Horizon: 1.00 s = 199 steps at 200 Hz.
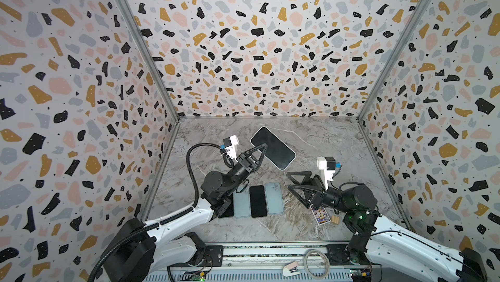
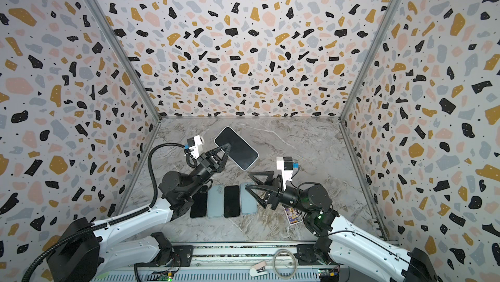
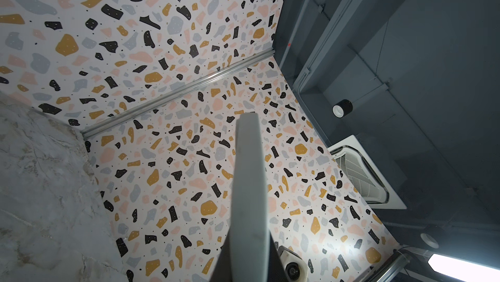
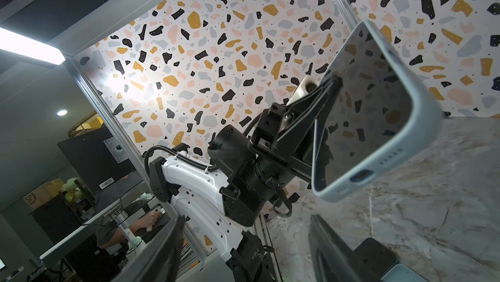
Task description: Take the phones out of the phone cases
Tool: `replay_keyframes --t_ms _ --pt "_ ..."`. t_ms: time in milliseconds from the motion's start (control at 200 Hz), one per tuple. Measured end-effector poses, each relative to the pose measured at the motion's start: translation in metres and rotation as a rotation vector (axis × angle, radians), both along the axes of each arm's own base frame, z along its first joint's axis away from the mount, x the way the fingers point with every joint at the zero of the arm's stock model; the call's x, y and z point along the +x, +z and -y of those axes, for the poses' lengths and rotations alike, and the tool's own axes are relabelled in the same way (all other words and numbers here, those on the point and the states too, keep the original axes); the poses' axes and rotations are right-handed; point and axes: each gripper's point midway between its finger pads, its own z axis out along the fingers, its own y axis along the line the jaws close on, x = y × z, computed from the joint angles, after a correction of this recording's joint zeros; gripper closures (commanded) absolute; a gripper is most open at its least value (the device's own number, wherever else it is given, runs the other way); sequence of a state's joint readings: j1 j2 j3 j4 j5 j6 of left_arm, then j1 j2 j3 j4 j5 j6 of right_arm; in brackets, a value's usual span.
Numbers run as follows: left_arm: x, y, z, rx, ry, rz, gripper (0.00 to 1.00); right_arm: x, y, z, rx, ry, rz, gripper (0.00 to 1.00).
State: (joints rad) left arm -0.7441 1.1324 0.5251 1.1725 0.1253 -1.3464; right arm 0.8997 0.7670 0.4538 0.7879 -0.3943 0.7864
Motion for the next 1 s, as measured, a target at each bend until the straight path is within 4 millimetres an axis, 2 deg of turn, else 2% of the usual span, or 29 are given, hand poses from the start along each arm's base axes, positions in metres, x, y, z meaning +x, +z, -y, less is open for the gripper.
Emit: replay_keyframes --t_ms 70,210,415,651,996 --pt "0.0 -0.003 0.0 -0.006 0.009 -0.013 1.0 0.006 -0.005 -0.004 -0.009 -0.015 -0.007 0.34" --pt "0.001 -0.006 -0.003 -0.02 0.03 -0.029 1.0 0.013 -0.011 -0.01 -0.02 -0.024 -0.024 0.35" --pt "-0.002 -0.002 -0.006 -0.044 0.038 -0.024 1.0 0.012 -0.006 -0.009 0.01 -0.017 -0.024 0.37" --pt "-0.006 0.005 -0.01 -0.06 0.04 -0.01 1.0 0.012 -0.016 -0.008 0.009 -0.017 -0.052 0.39" --pt "-0.01 -0.002 0.001 -0.053 0.005 -0.026 1.0 0.017 -0.02 -0.01 0.003 -0.028 -0.06 0.53"
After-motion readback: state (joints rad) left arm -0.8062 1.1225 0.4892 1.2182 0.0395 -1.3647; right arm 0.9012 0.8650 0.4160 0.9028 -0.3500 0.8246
